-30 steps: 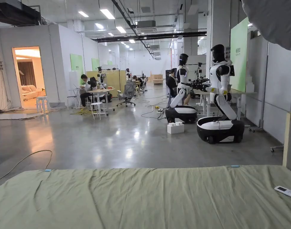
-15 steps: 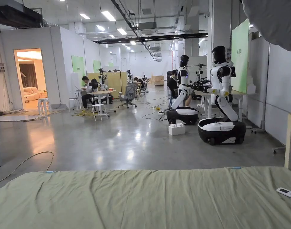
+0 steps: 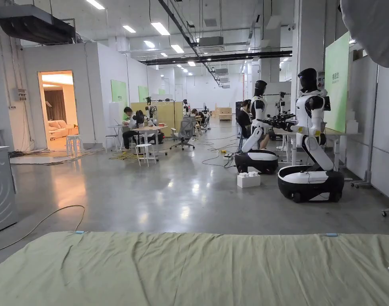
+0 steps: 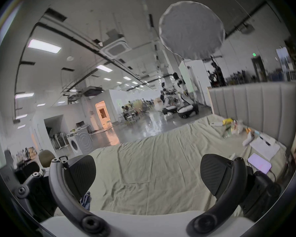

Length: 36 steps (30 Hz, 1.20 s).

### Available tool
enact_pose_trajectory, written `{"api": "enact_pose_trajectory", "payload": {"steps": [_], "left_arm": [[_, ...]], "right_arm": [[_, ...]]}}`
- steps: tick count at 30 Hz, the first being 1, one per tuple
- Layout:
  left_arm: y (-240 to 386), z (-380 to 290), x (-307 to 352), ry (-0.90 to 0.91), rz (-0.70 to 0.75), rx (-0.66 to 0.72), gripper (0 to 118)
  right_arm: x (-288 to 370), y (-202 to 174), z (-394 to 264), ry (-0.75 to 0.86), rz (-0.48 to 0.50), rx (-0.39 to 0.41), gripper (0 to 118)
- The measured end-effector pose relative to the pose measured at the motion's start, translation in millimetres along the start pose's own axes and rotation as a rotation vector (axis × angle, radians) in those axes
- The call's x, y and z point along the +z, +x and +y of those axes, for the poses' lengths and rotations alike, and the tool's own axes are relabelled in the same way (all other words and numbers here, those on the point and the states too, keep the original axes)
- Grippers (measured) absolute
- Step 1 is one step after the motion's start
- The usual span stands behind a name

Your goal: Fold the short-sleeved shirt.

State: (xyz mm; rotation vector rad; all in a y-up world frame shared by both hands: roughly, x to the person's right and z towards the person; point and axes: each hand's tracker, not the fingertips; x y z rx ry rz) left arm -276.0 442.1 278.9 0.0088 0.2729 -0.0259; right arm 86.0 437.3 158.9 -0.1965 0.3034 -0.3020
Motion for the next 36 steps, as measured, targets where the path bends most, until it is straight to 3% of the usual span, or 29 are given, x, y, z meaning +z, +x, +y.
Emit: {"api": "enact_pose_trajectory", "payload": {"steps": [4,9,12,27,30,34,35,36], "left_arm": [[0,3,2,0.005,-0.012,0.005,118],[5,8,5,0.016,-0.02,-0.019,118],[6,10,7,0.026,-0.029,-0.01,118],[3,12,11,0.025,-0.025,0.002,118],[1,12,10,0.017,-0.02,0.018,118],[0,11,10,0.01,-0.018,0.018,118],[0,10,11,0.01,-0.017,0.013,118],[0,10,11,0.008,-0.016,0.007,118]], "right_arm": [[10,-13,4,0.035,-0.033,0.102,118],[12,-21,12,-0.027,-0.104,0.036,118],[13,-18,9,-0.016,-0.052,0.054,118],[9,-31,7,-0.033,-0.037,0.08,118],[10,-29,5,0.007,0.054,0.08,118],[7,-18,-1,0.074,0.264,0.185,118],[8,-17,-4,0.105,0.289,0.213,118],[7,-18,-8,0.066,0.23,0.193,118]]}}
